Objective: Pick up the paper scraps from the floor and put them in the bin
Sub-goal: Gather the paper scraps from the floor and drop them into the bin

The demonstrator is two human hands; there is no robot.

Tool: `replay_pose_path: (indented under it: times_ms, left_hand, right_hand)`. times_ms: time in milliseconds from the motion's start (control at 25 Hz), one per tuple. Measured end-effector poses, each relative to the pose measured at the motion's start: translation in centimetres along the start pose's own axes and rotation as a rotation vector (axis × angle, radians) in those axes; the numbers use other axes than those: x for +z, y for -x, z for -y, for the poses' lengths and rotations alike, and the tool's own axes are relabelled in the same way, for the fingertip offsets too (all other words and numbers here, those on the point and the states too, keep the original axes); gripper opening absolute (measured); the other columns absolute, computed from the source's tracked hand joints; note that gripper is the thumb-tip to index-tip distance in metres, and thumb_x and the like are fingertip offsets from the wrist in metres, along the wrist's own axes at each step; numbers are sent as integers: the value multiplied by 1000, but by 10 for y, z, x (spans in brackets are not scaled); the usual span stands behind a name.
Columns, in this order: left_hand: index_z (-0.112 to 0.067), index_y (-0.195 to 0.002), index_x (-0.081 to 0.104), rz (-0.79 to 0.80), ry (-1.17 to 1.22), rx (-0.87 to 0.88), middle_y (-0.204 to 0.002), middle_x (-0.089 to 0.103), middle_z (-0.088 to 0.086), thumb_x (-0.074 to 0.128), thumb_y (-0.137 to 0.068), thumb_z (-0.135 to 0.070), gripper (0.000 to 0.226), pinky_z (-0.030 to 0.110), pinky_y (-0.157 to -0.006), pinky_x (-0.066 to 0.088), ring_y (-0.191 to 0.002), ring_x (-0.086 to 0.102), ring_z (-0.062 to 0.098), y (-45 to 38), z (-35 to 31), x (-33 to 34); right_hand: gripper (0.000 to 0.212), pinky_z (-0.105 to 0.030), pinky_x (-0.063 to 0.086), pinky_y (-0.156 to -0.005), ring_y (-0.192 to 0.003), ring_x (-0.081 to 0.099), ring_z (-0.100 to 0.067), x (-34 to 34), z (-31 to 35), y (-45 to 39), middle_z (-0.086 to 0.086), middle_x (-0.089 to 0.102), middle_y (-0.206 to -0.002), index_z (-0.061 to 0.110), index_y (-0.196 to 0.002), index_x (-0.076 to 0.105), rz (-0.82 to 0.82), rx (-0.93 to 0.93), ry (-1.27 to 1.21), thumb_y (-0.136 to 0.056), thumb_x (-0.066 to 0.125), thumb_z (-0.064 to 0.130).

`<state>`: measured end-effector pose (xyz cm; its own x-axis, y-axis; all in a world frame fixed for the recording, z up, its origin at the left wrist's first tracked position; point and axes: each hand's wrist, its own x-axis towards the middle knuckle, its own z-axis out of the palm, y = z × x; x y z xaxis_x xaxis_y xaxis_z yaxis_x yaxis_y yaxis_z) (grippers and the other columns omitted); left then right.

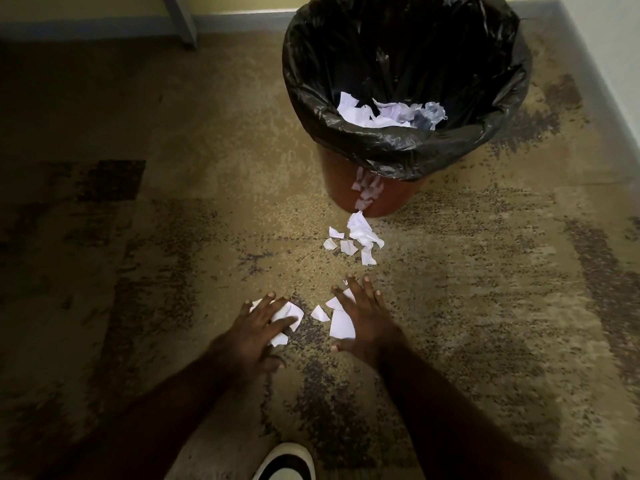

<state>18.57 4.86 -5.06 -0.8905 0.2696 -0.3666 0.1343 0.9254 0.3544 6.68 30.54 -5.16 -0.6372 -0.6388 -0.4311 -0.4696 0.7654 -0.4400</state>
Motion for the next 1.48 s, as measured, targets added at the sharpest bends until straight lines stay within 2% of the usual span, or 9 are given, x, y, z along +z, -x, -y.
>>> replay_pose_path:
  times_ms: [120,320,480,600,800,1040,1160,1320,1480]
  left_hand:
    - [-29,-136,49,-158,125,-124,-151,43,13,49,-86,-44,52,67,-106,33,-143,23,28,1,-17,13]
    - [-24,-122,52,-247,240,-184,-134,58,20,43,-89,-27,34,57,-105,40,-135,41,38,-3,-31,17]
    - [-32,-118,52,-252,220,-194,-131,62,13,38,-85,-34,36,44,-100,48,-126,56,34,-5,-38,-10]
    - [-28,-126,62,-254,279,-263,-146,45,-2,21,-80,-51,66,23,-109,30,-138,41,18,-7,-41,-19]
    - [-31,-124,62,-267,281,-247,-135,53,1,30,-81,-38,54,32,-101,46,-124,54,20,-10,-53,-18]
    - [-25,-118,65,-558,399,-311,-119,58,-2,50,-91,-4,37,25,-94,49,-104,59,14,-27,-67,-67]
    - [-14,-111,69,-837,376,-286,-103,58,-1,55,-90,4,31,9,-79,41,-92,60,17,-32,-70,-137]
    - [-1,-104,67,-1191,290,-147,-101,55,0,56,-93,-1,16,1,-76,37,-90,51,2,-33,-100,-253]
    - [-11,-115,66,-1129,187,-118,-108,56,-4,53,-94,-9,26,5,-77,40,-96,47,2,-66,-128,-333]
  right_hand:
    - [93,-45,-4,-124,-144,-23,-13,2,3,2,6,-5,-166,27,-157,18,-20,-57,-84,-83,70,50]
    - [67,-34,6,-124,-150,-6,-13,6,9,-2,3,18,-165,16,-152,35,-107,-39,-197,-92,66,19]
    - [51,-32,28,-118,-151,21,-23,-1,14,1,-2,28,-162,10,-145,45,-133,-63,-165,-95,53,2]
    - [48,-35,50,-100,-134,52,-25,-4,16,7,-7,49,-150,9,-130,62,-193,-81,-137,-89,35,11]
    - [63,-22,37,-107,-133,52,-19,-16,11,5,-5,54,-145,12,-128,65,-125,-29,-149,-77,29,14]
    - [50,-1,30,-103,-117,61,-13,-51,28,12,-3,69,-124,12,-114,74,-567,152,-415,-82,49,-17]
    - [46,-25,48,-102,-113,63,-9,-94,68,24,0,72,-118,11,-109,76,-761,-99,-501,-78,51,-13]
    - [33,-27,56,-95,-113,67,-16,-181,118,40,-2,69,-119,4,-114,72,-1057,-422,-487,-85,61,-8]
    - [25,-30,58,-91,-105,69,-21,-279,112,25,-17,72,-110,-5,-105,71,-1280,-451,-415,-84,60,-13]
